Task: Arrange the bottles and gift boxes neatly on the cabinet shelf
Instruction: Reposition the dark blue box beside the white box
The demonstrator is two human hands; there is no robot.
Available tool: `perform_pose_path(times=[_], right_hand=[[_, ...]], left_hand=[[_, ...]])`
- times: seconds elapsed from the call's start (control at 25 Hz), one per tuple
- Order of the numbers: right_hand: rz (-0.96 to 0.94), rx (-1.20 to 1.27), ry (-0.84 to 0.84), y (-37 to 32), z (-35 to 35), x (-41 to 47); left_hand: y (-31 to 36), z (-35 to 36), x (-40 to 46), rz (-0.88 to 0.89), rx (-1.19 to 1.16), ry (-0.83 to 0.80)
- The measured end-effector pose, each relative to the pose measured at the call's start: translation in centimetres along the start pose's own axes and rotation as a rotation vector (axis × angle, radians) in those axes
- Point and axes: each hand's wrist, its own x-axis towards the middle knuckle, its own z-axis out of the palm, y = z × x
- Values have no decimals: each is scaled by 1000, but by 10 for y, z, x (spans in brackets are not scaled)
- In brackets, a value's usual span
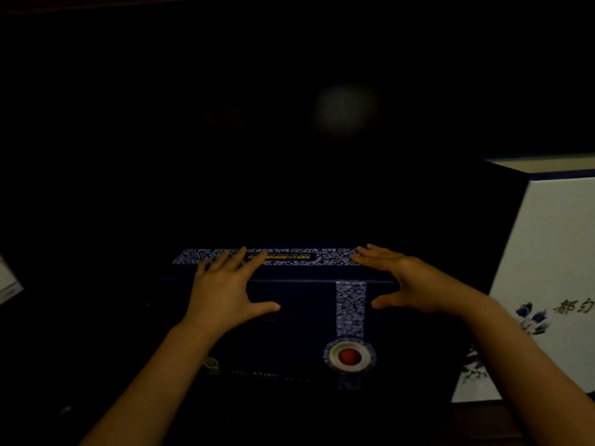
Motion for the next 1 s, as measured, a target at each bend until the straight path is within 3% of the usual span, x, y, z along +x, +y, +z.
perform_pose_path(times=[0.12,0.24,0.36,1.0], right_hand=[[69,32,87,16,3,-4],[166,82,363,7,32,-14],[247,116,502,-9,53,-15],[316,38,505,-21,37,-48]], left_hand=[[22,-2,-19,-15,-13,115],[-12,-8,-43,-116,-14,313],[-46,-6,-58,-205,-223,204],[-29,-12,-62,-122,-294,217]])
